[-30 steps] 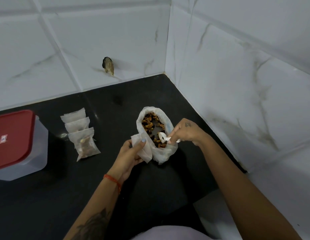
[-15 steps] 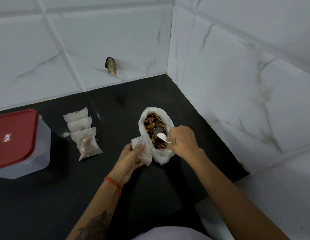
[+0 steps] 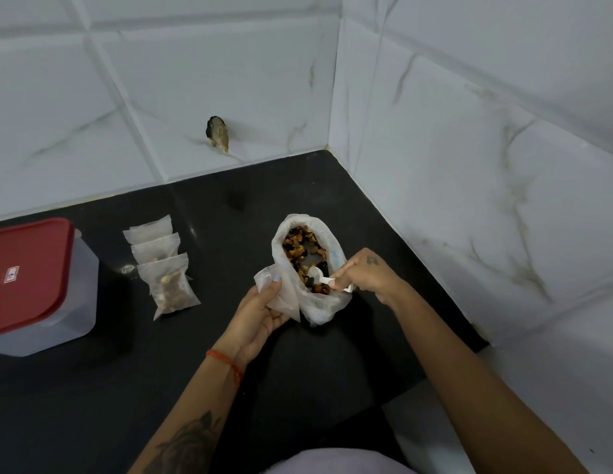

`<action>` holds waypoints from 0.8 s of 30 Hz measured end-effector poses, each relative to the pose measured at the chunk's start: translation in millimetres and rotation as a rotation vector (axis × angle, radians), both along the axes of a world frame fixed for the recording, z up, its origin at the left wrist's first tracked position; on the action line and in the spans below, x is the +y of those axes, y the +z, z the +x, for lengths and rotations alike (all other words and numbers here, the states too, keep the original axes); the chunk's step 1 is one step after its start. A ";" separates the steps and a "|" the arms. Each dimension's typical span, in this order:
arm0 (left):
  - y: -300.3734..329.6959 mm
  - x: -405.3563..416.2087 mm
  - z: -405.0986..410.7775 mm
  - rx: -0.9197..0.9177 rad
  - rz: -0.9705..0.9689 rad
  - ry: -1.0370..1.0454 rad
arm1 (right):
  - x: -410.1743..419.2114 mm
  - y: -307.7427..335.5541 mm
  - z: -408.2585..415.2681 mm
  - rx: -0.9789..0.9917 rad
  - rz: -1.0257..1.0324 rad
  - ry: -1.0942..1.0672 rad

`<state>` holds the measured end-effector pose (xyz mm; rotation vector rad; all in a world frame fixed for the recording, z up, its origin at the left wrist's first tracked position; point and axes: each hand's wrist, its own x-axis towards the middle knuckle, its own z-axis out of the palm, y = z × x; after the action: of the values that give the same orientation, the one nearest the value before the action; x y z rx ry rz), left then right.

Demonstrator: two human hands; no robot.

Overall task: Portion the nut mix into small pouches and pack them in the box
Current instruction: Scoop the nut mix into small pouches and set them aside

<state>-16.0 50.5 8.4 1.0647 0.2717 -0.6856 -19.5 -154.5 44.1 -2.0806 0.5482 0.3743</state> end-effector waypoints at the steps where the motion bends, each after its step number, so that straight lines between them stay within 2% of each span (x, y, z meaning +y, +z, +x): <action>1: -0.1 0.1 -0.1 -0.002 -0.003 -0.005 | 1.2 -2.5 -1.3 -0.017 0.000 -0.020; 8: -3.9 7.9 1.6 -0.021 0.035 0.065 | 13.6 -9.4 0.3 -0.180 -0.388 0.128; 13: -0.8 3.3 5.0 -0.026 0.006 0.042 | 22.8 -9.2 2.4 -0.192 -0.514 0.321; 19: -0.7 0.3 4.1 0.016 -0.077 0.081 | 5.6 -11.6 11.3 -0.024 -0.197 0.174; 24: -4.1 1.9 2.6 -0.020 -0.053 0.060 | 1.7 -9.5 6.1 0.046 0.127 -0.006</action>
<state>-13.4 52.4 4.3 1.0085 0.2664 -0.6246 -13.4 -152.8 34.6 -1.9521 0.5434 0.4435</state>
